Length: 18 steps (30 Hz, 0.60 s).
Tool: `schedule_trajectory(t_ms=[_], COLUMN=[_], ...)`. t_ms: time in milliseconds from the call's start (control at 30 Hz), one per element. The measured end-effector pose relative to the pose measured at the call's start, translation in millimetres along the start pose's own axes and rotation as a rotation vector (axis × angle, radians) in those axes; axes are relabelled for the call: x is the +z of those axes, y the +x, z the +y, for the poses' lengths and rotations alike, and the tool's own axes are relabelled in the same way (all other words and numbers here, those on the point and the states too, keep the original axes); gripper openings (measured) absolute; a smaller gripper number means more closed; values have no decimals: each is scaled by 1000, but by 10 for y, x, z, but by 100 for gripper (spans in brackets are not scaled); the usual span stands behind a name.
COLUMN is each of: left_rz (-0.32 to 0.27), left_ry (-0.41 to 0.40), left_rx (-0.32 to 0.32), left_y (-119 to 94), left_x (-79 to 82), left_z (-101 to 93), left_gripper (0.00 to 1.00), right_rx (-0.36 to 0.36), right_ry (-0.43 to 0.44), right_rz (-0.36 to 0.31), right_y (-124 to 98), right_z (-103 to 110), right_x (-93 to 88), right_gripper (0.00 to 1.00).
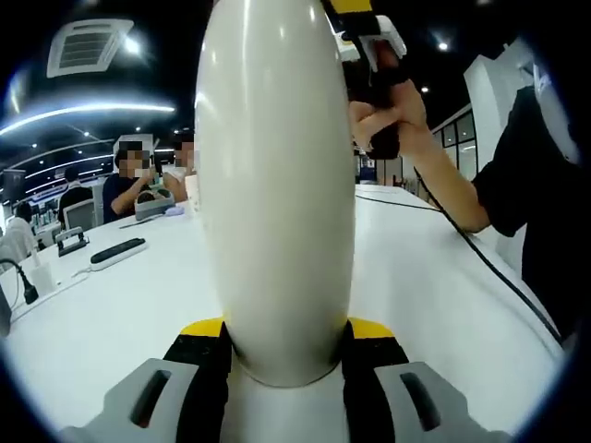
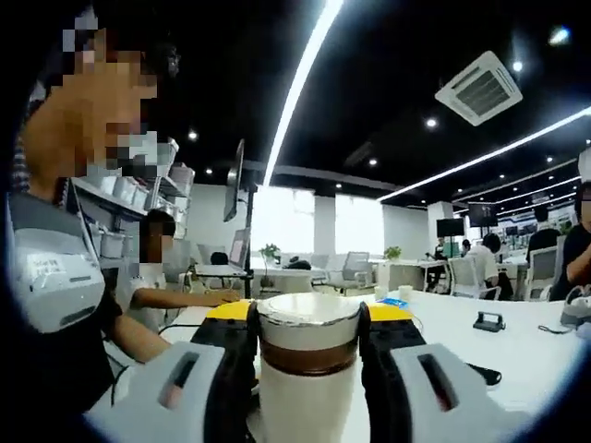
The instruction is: Grasp the water cup twist off the cup lid place the cup lid on the table
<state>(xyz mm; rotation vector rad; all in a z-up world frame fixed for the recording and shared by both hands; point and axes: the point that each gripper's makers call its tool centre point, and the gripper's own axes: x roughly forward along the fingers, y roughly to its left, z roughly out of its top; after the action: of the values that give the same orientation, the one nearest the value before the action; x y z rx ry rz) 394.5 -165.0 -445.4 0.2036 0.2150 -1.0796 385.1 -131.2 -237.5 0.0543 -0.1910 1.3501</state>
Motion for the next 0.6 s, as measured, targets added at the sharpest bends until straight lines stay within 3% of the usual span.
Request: schedule_trajectory(t_ms=[167,367,500,600], left_rz=[0,0,0,1], left_ry=[-1,-2,-1,-1], left_rx=[0,-1,-1,-1], left_y=[-8,-14,-14,-14], left_x=[-3,-9,-13,-16], left_z=[12,27,34,36], left_gripper=[49,48,49,49], right_rx=[194,418,440,393], right_ry=[81,100,120,135], right_rz=[6,-18,-35,-35], right_y=[2,-21,-27,-8], right_z=[-3,10,1,13], right_x=[-16,-4,-11,-9], right_gripper=[46,46,46,46])
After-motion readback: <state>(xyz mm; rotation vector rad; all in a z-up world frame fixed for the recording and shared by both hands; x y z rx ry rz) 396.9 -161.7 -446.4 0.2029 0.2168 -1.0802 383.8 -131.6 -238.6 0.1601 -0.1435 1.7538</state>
